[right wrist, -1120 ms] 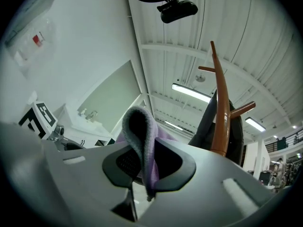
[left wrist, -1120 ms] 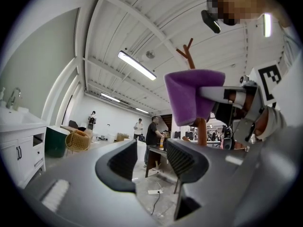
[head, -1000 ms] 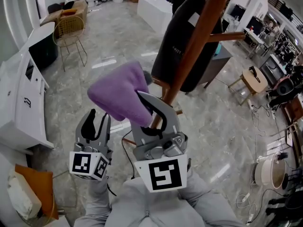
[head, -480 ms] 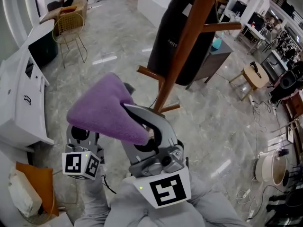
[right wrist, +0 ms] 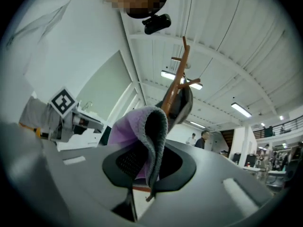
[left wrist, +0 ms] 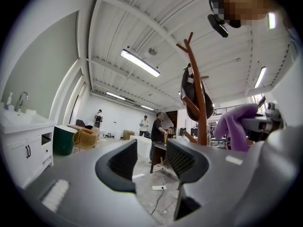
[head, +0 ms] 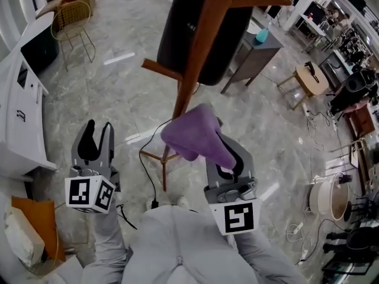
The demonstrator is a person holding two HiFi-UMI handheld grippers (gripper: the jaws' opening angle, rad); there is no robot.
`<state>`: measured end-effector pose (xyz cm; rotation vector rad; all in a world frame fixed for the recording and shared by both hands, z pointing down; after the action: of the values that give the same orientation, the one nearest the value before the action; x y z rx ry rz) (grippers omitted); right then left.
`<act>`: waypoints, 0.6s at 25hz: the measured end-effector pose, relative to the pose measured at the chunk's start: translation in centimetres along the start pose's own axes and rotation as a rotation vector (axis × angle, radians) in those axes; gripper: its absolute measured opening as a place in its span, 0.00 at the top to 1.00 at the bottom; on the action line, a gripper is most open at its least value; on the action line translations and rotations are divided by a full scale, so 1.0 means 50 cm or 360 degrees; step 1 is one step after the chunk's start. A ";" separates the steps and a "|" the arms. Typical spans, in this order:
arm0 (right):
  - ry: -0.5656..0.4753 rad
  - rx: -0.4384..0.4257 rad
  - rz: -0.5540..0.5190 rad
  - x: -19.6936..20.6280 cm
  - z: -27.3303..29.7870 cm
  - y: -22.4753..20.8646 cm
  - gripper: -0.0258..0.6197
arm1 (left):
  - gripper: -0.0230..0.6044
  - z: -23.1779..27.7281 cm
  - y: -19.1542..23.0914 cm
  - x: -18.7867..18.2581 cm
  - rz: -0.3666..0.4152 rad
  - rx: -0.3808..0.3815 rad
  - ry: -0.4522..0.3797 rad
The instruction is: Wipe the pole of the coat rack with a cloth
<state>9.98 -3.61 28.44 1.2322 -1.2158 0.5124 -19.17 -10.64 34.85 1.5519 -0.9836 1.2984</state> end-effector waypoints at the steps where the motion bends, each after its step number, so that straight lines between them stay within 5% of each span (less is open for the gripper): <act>1: 0.0034 0.0039 -0.0042 0.015 -0.005 -0.016 0.89 | 0.64 0.004 -0.005 0.001 0.0001 0.0006 -0.0005; 7: 0.0139 0.0096 -0.0439 0.082 0.017 -0.068 0.89 | 0.64 0.001 -0.018 0.009 -0.0005 0.0003 -0.0020; 15: 0.0315 -0.0601 -0.1300 0.180 0.120 -0.017 0.89 | 0.64 -0.034 -0.008 0.010 -0.0009 -0.0094 -0.0034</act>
<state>11.28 -11.92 35.33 1.1922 -0.5249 -0.1931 -19.27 -8.92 35.44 1.5255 -1.0213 1.2407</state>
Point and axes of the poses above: the fingertips, and each gripper's own axes: z forward along the fingers, y to its left, x out of its underside, the point moved 8 cm from there along -z, backward along the fingers, and after that the axes turned 1 degree about -x, right-handed, at the moved point
